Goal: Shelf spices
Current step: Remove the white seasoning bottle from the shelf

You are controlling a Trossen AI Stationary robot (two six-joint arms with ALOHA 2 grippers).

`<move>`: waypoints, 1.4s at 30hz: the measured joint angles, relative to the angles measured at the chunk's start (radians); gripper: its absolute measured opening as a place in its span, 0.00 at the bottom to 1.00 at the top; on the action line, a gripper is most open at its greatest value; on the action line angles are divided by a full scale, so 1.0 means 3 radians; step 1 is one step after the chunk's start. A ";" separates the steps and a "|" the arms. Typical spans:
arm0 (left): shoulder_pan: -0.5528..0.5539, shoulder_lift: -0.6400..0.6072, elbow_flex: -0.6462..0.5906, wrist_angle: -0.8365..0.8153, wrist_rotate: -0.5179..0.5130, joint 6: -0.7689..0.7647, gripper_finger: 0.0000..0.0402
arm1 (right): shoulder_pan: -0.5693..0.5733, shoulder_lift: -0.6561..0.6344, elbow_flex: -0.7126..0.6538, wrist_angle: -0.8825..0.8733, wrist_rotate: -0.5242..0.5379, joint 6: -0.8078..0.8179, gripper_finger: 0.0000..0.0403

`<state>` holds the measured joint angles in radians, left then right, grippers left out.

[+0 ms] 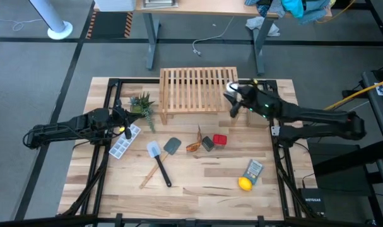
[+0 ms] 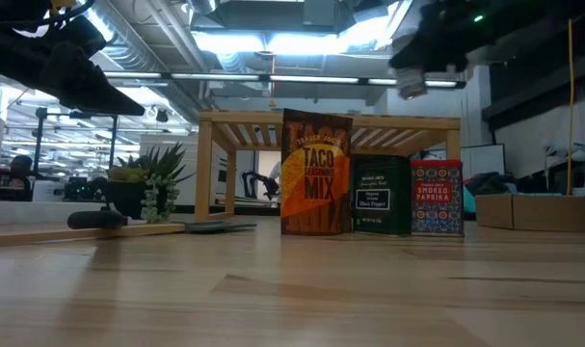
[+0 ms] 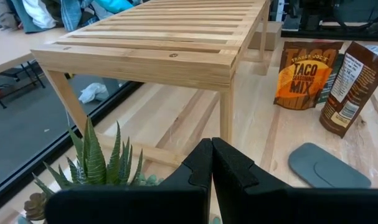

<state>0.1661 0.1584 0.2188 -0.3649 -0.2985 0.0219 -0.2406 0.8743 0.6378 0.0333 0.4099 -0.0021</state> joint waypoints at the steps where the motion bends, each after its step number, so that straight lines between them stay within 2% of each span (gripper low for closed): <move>1: 0.0000 -0.0001 0.0000 0.0000 0.0000 0.0000 0.01 | 0.0063 -0.0123 -0.0033 -0.0097 0.0055 0.0079 0.50; 6: 0.0000 -0.0001 0.0000 0.0022 0.0000 0.0000 0.01 | 0.0256 -0.0702 -0.0311 -0.0615 0.0080 0.0650 0.50; 10: 0.0000 -0.0001 0.0000 0.0069 -0.0001 0.0002 0.01 | 0.0420 -0.1140 -0.0631 -0.0746 -0.0038 0.1043 0.50; 15: 0.0000 -0.0001 0.0000 0.0065 0.0001 -0.0157 0.01 | 0.0728 -0.1553 -0.1128 -0.0579 -0.0119 0.1305 0.50; 19: 0.0000 -0.0001 0.0000 0.0064 0.0000 -0.0404 0.01 | 0.1021 -0.1763 -0.1568 -0.0053 -0.0140 0.1329 0.50; 26: 0.0000 -0.0001 0.0000 0.0062 -0.0001 -0.0690 0.01 | 0.1475 -0.1790 -0.2069 0.0518 -0.0055 0.1335 0.50; 31: 0.0000 0.0000 0.0000 0.0058 -0.0001 -0.0748 0.01 | 0.1764 -0.1760 -0.2085 0.0424 0.0241 0.1467 0.50; 36: 0.0000 0.0000 0.0000 0.0057 0.0000 -0.0748 0.01 | 0.2033 -0.1621 -0.2087 0.0432 0.0378 0.1525 0.50; 42: 0.0000 0.0000 0.0000 0.0058 -0.0001 -0.0755 0.01 | 0.2305 -0.1179 -0.2090 0.0806 0.0467 0.1587 0.50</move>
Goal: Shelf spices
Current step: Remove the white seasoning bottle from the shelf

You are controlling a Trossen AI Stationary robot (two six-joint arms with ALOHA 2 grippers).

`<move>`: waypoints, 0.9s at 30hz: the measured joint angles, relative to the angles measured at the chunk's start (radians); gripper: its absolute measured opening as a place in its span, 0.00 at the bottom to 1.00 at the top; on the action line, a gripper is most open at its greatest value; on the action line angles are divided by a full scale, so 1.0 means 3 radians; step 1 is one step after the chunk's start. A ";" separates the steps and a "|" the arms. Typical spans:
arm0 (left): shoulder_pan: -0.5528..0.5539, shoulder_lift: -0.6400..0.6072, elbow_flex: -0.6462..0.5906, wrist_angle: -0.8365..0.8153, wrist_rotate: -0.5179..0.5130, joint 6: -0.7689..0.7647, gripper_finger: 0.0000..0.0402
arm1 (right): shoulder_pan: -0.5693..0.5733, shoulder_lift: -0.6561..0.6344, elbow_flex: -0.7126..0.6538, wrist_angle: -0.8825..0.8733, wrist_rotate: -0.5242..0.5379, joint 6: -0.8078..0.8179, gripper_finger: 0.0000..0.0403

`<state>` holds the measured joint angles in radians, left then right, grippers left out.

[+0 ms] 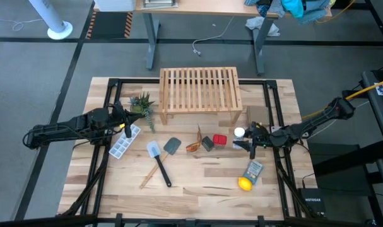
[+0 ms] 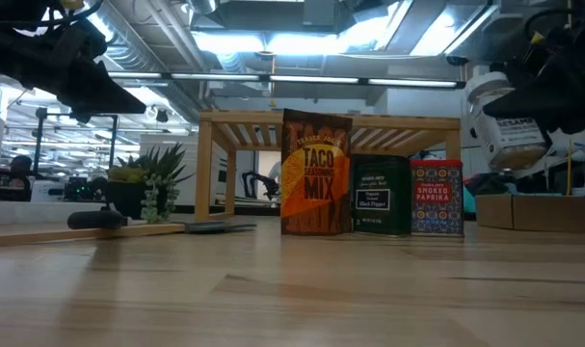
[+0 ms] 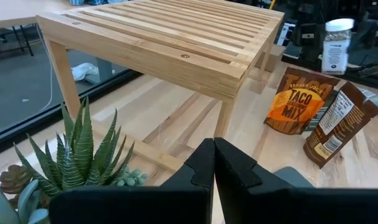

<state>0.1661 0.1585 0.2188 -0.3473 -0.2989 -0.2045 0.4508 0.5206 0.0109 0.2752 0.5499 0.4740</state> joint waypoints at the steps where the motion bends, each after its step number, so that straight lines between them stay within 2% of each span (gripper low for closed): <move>1: 0.0000 0.0000 0.0000 -0.0001 0.0001 -0.0011 0.01 | 0.0040 0.0101 0.0000 0.0141 0.0001 -0.0016 0.50; 13: 0.0000 -0.0001 0.0000 -0.0002 0.0001 -0.0031 0.01 | 0.0319 0.1540 0.0008 0.1454 0.0083 -0.0023 0.50; 21: 0.0000 0.0000 0.0000 -0.0010 0.0000 -0.0020 0.01 | 0.0339 0.2528 0.0252 0.1855 0.0048 -0.0007 0.50; 27: 0.0000 -0.0001 0.0000 -0.0017 0.0001 -0.0018 0.01 | 0.0339 0.3058 0.0339 0.2354 0.0023 -0.0002 0.50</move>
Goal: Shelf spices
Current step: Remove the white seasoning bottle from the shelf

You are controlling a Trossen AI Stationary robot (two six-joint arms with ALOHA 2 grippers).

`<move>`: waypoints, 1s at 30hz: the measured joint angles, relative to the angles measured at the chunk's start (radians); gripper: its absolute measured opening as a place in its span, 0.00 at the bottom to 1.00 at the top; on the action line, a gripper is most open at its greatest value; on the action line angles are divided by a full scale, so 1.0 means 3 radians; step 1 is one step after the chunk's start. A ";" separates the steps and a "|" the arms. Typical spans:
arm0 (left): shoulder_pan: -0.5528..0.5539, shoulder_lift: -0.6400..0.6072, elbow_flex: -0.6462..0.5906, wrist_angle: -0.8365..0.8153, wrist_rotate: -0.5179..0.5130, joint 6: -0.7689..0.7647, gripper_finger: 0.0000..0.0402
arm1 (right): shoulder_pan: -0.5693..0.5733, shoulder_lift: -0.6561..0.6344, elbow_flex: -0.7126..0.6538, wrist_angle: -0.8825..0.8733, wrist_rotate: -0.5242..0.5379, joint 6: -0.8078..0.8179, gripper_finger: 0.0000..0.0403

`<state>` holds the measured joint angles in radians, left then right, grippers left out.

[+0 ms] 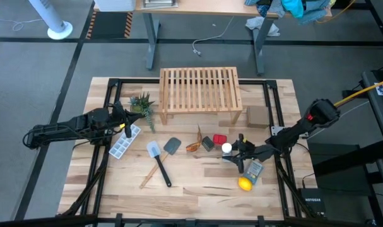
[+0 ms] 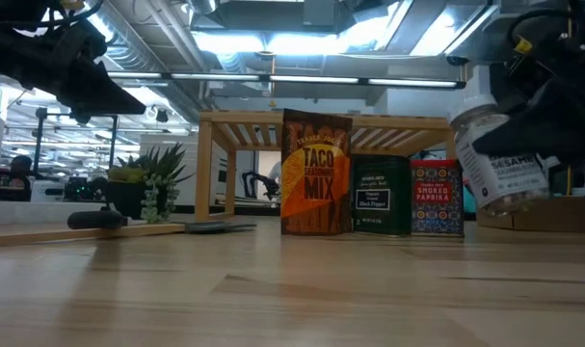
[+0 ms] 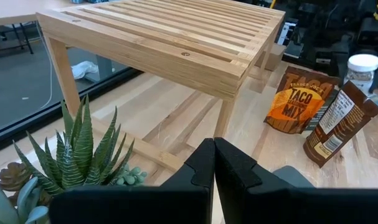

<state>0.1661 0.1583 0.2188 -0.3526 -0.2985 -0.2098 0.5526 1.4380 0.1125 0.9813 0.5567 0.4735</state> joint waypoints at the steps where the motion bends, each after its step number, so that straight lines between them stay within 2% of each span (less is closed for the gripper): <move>1: 0.0000 0.0000 0.0000 0.0000 -0.0001 0.0000 0.01 | 0.0000 0.0071 0.0014 0.0072 0.0000 -0.0008 0.50; 14: -0.0001 0.0000 0.0000 -0.0017 0.0000 0.0001 0.01 | -0.0001 0.0618 0.0251 0.0187 -0.0113 -0.0008 0.51; 23: -0.0001 0.0000 0.0000 -0.0017 0.0000 0.0001 0.01 | -0.0011 0.0626 0.0256 0.0175 -0.0263 -0.0009 0.72; 30: -0.0001 0.0001 0.0000 -0.0016 0.0000 0.0001 0.01 | -0.0010 0.0626 0.0256 0.0133 -0.0257 -0.0040 0.77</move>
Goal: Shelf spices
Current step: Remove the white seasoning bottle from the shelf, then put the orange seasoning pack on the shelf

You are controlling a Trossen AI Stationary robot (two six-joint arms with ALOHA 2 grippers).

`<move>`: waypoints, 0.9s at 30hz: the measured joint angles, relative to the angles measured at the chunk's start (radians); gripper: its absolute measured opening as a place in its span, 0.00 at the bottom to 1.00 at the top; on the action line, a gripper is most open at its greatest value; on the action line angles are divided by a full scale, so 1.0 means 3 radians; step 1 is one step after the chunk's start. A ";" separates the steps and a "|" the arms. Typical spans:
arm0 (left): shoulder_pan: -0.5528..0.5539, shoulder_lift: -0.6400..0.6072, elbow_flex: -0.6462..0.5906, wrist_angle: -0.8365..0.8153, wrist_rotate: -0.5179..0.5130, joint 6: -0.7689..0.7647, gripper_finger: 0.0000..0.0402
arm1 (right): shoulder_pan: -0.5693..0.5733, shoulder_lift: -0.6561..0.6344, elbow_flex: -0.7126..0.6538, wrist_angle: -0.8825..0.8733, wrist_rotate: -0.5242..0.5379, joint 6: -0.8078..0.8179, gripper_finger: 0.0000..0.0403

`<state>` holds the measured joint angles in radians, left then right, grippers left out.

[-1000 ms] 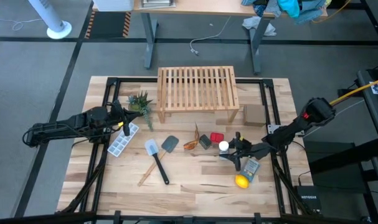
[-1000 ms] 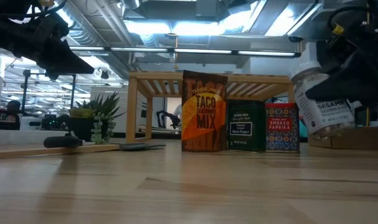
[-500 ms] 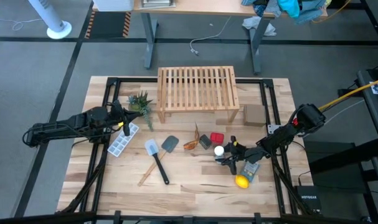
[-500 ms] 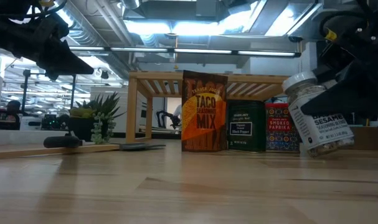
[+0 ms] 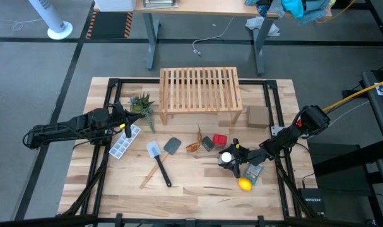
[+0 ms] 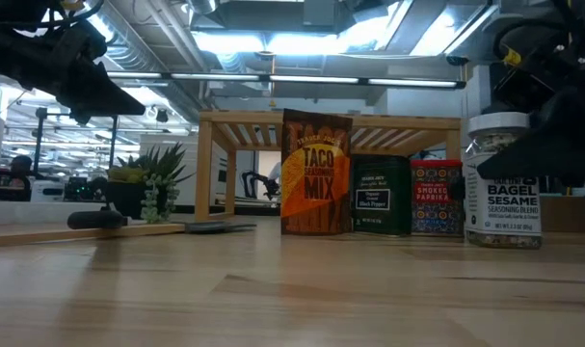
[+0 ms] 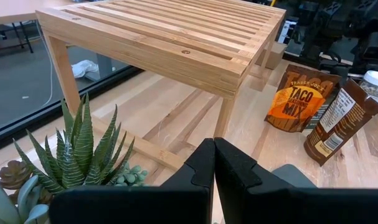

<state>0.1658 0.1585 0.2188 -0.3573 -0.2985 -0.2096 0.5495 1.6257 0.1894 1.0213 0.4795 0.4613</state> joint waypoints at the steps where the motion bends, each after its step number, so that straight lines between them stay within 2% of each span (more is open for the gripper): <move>1: 0.0000 0.0000 0.0001 0.0000 0.0000 0.0000 0.01 | 0.0000 0.0000 0.0000 0.0007 0.0015 -0.0010 0.77; 12: 0.0000 0.0000 0.0000 0.0001 0.0001 -0.0018 0.01 | 0.0000 -0.0144 -0.0001 0.0217 0.0261 -0.0355 0.77; 17: 0.0000 -0.0001 0.0000 0.0003 0.0034 -0.0383 0.01 | 0.0000 -0.0266 -0.0001 0.0244 0.0261 -0.0534 0.77; 23: -0.0008 0.0000 0.0000 0.0006 0.0491 -0.0787 0.01 | 0.0000 -0.0432 -0.0001 0.0245 0.0263 -0.0756 0.78; 27: -0.0009 0.0028 0.0000 0.0039 0.0551 -0.0948 0.01 | 0.0000 -0.0569 -0.0001 0.0244 0.0263 -0.0891 0.78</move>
<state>0.1631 0.1670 0.2188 -0.3455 -0.1333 -0.4941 0.5495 1.4548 0.1890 1.0946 0.5583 0.1940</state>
